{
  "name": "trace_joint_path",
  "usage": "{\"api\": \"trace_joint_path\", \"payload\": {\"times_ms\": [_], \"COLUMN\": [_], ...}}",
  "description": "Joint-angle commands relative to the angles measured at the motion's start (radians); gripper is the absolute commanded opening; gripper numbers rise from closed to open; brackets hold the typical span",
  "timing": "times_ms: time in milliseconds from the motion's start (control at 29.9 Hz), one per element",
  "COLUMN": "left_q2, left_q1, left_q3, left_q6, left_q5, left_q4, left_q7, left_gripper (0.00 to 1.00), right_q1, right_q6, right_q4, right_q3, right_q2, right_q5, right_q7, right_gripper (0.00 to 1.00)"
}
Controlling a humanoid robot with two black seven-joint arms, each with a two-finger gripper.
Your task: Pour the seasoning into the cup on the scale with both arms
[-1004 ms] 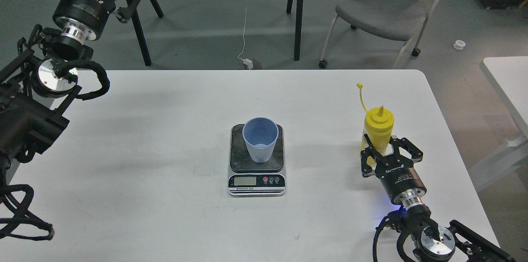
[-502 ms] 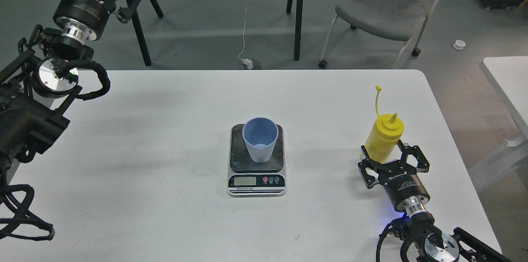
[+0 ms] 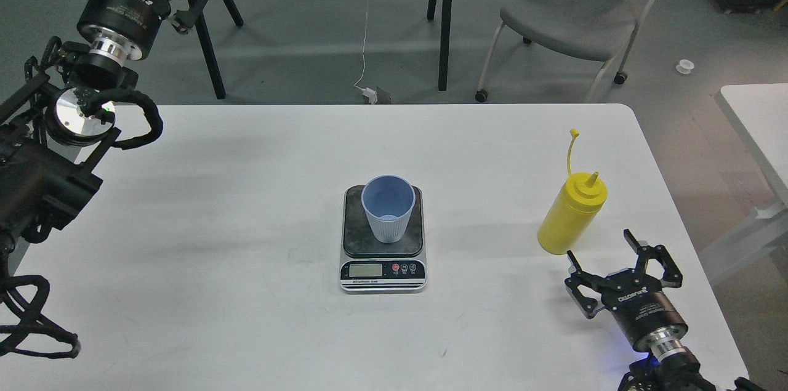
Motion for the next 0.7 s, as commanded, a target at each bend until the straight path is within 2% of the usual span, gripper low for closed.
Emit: {"api": "trace_joint_path", "payload": {"times_ms": [0,201,435,670], "left_q2": [0.006,0.020,0.026,0.034], "left_q1": [0.000,0.009,0.073,0.178], "left_q3": [0.000,0.000,-0.011,-0.107], "left_q6": [-0.003,-0.006,-0.014,-0.046], "left_q5": [-0.001,-0.001,-0.008,-0.008], "left_q4": [0.000,0.000,0.002,0.002], "left_q7": [0.001,0.003,0.001,0.005], "left_gripper": [0.99,0.99,0.99,0.99], "right_q1": [0.003,0.124,0.461,0.721], "right_q6": [0.000,0.000,0.000,0.000], "right_q4": [0.004,-0.052,-0.339,-0.597], "right_q3": [0.082,0.162,0.146,0.103], "right_q2": [-0.115,-0.205,-0.163,-0.046], "right_q5": [-0.003,-0.004,-0.004,-0.001], "right_q7": [-0.001,-0.030,-0.051,-0.189], "right_gripper": [0.99,0.99,0.99,0.99]}}
